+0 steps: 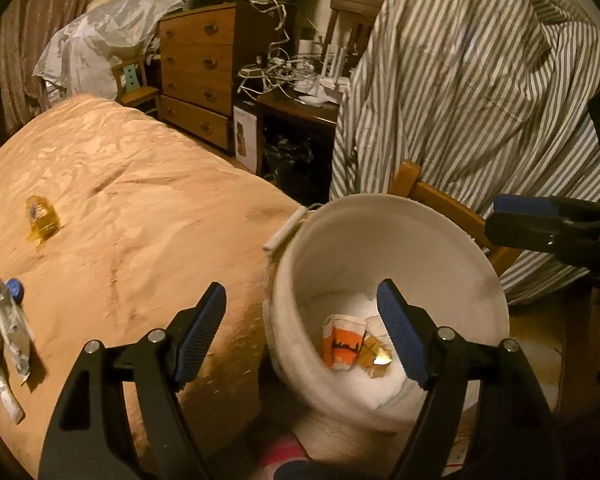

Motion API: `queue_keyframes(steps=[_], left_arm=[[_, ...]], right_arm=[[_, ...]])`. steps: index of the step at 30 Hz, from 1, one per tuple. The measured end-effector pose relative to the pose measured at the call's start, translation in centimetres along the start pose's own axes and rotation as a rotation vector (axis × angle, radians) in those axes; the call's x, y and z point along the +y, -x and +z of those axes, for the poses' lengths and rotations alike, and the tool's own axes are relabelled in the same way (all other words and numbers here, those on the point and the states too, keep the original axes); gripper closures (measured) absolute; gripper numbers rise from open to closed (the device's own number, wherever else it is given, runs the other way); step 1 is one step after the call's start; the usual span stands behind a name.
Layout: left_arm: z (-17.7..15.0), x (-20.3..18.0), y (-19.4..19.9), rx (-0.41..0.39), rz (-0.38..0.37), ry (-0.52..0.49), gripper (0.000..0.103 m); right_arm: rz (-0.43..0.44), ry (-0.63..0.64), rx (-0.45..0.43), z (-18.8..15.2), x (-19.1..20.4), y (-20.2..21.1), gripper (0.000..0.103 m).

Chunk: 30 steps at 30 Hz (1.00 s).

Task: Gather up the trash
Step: 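Open both tools to drop the cup and wrapper into the bucket, then grasp the white tissue bundle with the left tool while the right tool grasps the white-blue packet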

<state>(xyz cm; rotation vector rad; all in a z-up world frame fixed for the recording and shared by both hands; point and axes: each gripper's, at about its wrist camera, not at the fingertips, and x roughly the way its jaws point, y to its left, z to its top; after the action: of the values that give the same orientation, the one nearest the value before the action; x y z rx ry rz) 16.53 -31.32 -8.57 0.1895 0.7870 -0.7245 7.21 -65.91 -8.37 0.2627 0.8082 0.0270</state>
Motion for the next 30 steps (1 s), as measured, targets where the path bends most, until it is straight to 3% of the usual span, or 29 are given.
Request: queue_keyframes(steps=[7,15,19,23,30], left_arm=[[-3.9,7.8,3.4,-0.026,0.100,0.115,0.028],[-10.7,20.9,8.8,-0.035,0.300,0.349,0.029],[-13.8,27.5,10.1,-0.026,0.385,0.520,0.029],[-14.4,30.5,9.3,-0.020,0.403,0.585,0.029],[-13.8,32.2,6.4,0.005,0.426,0.596,0.030]], right_arm=[[0.145,0.100,-0.020,0.7,8.5,-2.1,0.026],[0.270,0.220,0.049,0.5,19.4,-8.5,0.026],[0.314,0.249,0.082,0.3,23.6,-11.3,0.026],[0.327,0.265,0.095,0.3,25.7,-13.0,0.026],[0.339,0.263,0.124,0.1,26.9,-15.4,0.026]])
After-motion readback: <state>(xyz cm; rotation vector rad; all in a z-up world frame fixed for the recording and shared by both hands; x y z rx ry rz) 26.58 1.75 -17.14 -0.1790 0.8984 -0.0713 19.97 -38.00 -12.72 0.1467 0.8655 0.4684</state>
